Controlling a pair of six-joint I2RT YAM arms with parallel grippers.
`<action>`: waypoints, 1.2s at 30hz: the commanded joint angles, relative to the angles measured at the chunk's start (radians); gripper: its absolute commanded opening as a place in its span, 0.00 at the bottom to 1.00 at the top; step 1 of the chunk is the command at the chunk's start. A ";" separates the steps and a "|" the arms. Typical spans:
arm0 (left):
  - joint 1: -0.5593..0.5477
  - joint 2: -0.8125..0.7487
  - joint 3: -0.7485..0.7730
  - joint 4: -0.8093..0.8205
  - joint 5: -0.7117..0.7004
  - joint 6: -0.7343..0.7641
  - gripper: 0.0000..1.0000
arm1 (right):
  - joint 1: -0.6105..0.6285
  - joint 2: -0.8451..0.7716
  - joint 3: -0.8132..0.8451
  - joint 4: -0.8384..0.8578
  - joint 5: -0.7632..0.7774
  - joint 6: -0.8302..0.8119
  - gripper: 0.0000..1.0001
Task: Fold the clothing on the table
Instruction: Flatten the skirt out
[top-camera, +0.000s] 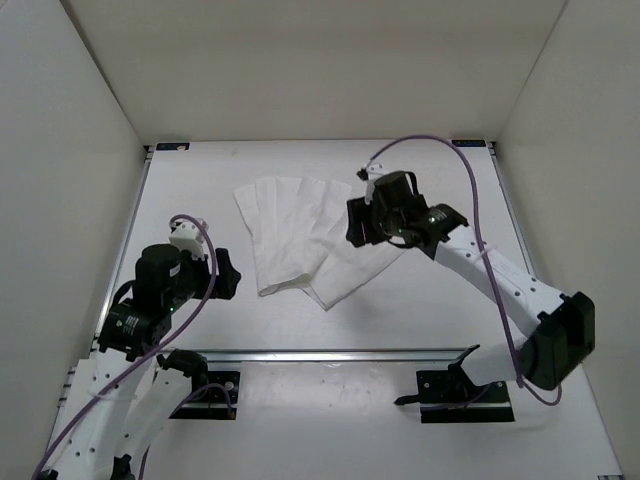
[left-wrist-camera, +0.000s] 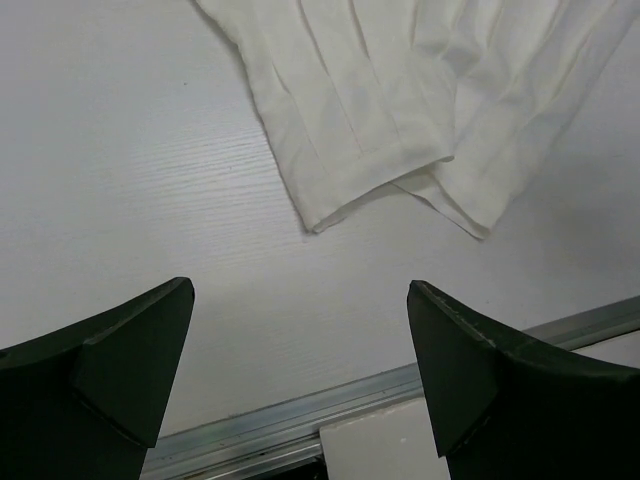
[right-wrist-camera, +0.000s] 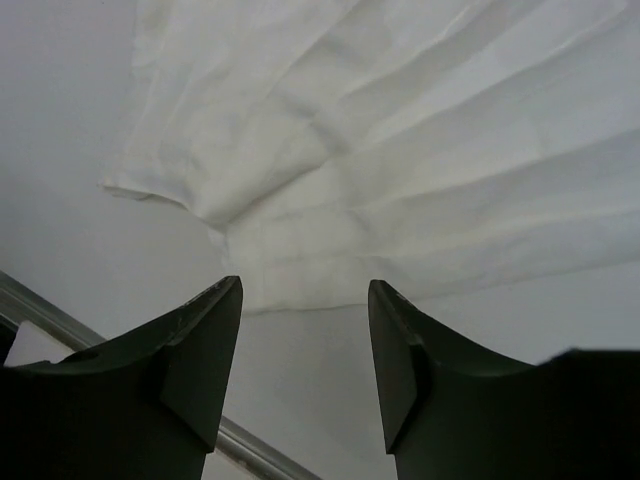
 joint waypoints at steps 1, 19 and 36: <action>-0.008 -0.077 -0.019 0.040 0.046 0.020 0.99 | -0.011 -0.108 -0.234 0.101 0.007 0.131 0.51; -0.009 0.260 -0.305 0.477 -0.020 -0.305 0.79 | 0.057 -0.109 -0.770 0.664 -0.154 0.619 0.56; -0.132 0.674 -0.396 0.798 0.006 -0.419 0.27 | 0.069 0.106 -0.813 0.897 -0.191 0.733 0.21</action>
